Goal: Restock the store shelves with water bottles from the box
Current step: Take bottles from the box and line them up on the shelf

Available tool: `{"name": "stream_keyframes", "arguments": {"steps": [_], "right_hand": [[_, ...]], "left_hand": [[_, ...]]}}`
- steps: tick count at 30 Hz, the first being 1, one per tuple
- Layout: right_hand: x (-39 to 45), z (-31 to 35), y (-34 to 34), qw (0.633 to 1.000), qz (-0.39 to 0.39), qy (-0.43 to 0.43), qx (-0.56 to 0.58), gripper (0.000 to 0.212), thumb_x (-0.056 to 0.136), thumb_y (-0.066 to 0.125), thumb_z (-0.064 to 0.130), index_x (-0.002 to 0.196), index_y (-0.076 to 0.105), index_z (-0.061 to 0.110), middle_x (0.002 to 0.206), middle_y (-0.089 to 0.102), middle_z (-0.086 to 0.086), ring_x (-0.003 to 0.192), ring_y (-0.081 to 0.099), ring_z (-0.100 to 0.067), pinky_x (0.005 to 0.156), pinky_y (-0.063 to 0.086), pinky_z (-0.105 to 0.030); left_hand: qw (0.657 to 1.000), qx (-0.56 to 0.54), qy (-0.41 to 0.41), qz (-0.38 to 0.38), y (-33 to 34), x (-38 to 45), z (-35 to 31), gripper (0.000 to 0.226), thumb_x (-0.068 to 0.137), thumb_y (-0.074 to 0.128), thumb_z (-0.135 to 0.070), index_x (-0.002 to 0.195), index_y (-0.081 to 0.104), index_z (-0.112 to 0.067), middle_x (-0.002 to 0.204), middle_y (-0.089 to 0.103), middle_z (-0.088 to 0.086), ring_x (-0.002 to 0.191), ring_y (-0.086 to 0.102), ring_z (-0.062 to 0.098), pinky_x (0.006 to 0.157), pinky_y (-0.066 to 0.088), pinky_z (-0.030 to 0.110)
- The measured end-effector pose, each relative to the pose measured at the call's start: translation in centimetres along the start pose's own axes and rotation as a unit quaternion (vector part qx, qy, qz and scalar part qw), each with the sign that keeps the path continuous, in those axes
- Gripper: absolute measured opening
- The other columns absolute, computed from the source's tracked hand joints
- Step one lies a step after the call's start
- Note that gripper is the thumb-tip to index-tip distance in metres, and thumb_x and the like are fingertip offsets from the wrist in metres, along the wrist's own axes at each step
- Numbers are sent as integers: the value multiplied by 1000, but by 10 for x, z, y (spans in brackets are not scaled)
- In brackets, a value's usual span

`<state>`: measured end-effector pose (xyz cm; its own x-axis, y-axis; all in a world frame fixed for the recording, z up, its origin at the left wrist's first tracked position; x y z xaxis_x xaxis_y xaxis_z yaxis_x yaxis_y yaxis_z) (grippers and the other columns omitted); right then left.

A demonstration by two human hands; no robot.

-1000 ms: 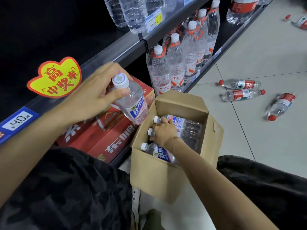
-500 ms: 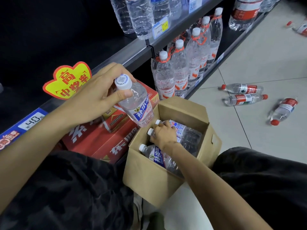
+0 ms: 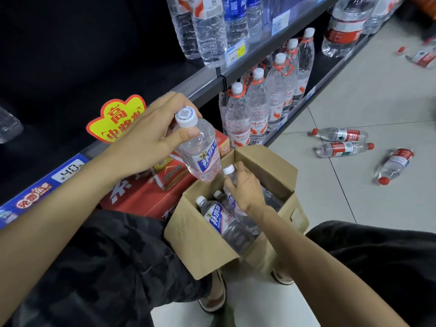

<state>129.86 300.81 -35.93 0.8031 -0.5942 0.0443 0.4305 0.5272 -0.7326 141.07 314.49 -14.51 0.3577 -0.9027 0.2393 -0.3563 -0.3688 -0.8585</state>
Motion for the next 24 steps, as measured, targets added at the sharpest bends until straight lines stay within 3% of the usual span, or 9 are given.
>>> {"name": "stream_keyframes", "arguments": {"steps": [3,6,11,14,17,20,24], "right_hand": [[-11,-5,-16,1000,-7,-8,13,22,97,51,29,109,43,13,96,65,-9,85,64,-30,65,38,-31],[-25,-8,-35,998,-22,4,65,26,96,54,32,111,44,13,99,66,-11,89,62,-34,70,45,-38],[-28,25,-81,985,-71,-46,153,32,95,59,31,117,46,13,107,68,-4,93,63,-21,71,40,-27],[-21,61,-117,978,-97,-97,157,30,93,61,35,112,47,16,103,65,3,82,59,-13,71,40,-31],[-16,94,-154,966,-141,-140,165,30,91,62,36,110,48,17,99,63,9,88,57,-10,74,42,-31],[-14,131,-187,954,-168,-181,169,32,91,58,42,111,50,19,96,65,6,87,61,-18,77,49,-40],[-6,179,-222,943,-168,-222,184,31,94,54,44,113,50,20,95,66,5,85,62,-25,81,50,-49]], "left_hand": [[1000,11,-2,-5,3,5,-2,25,96,55,-35,109,55,-13,105,54,1,95,52,15,74,40,24],[1000,11,0,-17,4,6,-8,23,95,57,-33,108,55,-14,104,54,-1,87,48,3,71,34,13],[999,9,-15,-39,-9,6,-20,21,96,56,-33,105,53,-14,100,51,-1,89,49,13,76,39,31],[999,7,-20,-50,-22,3,-30,23,97,55,-32,104,53,-11,101,52,4,92,50,18,81,40,33],[998,9,-22,-56,-42,-1,-39,23,97,55,-29,106,53,-8,104,52,8,97,51,20,88,39,31],[997,13,-6,-74,-68,-6,-51,18,98,54,-26,108,54,-11,105,51,5,98,50,16,87,36,18],[991,32,12,-130,-108,-11,-62,17,98,55,-24,107,53,-10,105,51,5,97,49,15,85,35,15]]}}
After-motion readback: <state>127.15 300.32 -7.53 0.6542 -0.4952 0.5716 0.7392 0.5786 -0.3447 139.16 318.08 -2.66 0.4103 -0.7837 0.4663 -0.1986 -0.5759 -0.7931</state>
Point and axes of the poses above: each hand's wrist, its own x-axis towards the middle knuckle, its own y-axis out of the palm, z = x × y, the point moved 2 cm from there along x, towards the middle knuckle
